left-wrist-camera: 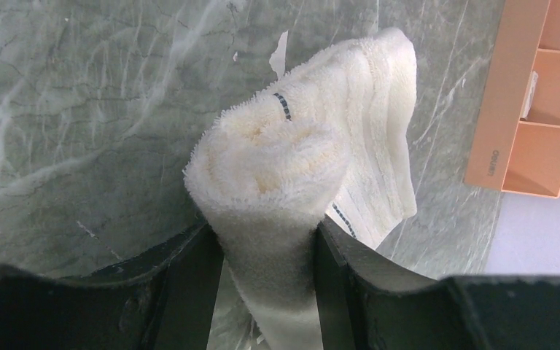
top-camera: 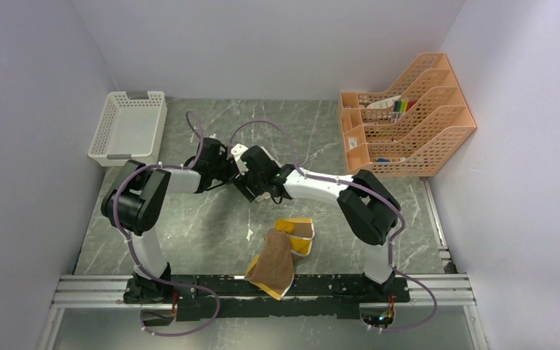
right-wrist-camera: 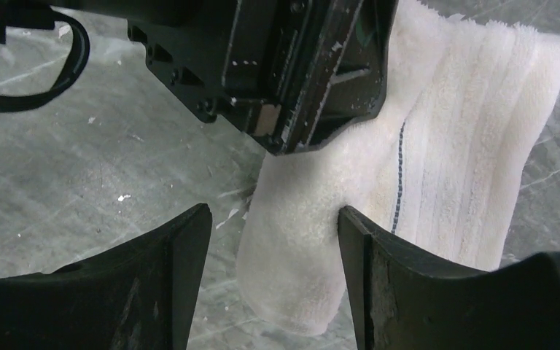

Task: Roll the towels
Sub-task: Roll the towel at the center of the board.

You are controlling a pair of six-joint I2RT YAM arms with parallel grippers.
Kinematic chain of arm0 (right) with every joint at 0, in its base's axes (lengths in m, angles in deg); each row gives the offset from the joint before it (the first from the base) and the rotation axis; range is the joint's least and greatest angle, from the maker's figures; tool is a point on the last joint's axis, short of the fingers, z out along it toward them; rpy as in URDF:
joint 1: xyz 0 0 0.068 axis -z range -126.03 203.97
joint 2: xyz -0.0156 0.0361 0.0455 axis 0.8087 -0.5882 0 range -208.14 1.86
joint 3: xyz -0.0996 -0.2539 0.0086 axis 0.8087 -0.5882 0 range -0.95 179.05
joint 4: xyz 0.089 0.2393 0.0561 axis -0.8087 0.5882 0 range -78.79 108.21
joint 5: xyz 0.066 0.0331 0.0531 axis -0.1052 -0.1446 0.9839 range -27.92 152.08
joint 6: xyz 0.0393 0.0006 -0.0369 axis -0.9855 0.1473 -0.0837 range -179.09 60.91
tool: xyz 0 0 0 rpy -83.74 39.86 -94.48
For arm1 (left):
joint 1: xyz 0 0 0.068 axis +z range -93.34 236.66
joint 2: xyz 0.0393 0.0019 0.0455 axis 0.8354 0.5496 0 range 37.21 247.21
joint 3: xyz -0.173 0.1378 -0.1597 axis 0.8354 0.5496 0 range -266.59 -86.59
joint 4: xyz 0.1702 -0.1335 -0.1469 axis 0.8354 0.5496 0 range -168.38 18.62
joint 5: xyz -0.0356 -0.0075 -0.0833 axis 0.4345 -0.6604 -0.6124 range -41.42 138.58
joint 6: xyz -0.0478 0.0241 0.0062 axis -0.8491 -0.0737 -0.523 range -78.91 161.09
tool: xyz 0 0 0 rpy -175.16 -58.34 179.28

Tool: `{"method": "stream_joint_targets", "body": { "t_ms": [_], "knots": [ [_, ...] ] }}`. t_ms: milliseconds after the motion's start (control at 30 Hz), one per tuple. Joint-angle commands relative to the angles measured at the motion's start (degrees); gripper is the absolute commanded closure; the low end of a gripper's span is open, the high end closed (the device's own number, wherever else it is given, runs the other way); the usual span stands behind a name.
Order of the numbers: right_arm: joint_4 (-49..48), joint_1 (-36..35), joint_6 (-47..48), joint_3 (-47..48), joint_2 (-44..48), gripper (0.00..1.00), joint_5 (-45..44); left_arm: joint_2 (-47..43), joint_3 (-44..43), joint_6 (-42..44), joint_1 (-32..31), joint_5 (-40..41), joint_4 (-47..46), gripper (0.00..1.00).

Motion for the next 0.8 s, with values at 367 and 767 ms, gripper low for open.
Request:
{"method": "stream_joint_targets", "body": {
  "t_ms": [367, 767],
  "knots": [
    [-0.21, -0.8, -4.26, 1.57, -5.21, 0.46, -9.41, 1.5, -4.84, 2.91, -0.1, 1.82, 10.72, 0.43],
    [-5.93, 1.26, -2.34, -0.3, -5.13, 0.55, 0.15, -2.06, -3.15, 3.95, 3.33, 3.28, 15.1, 0.44]
  ]
}}
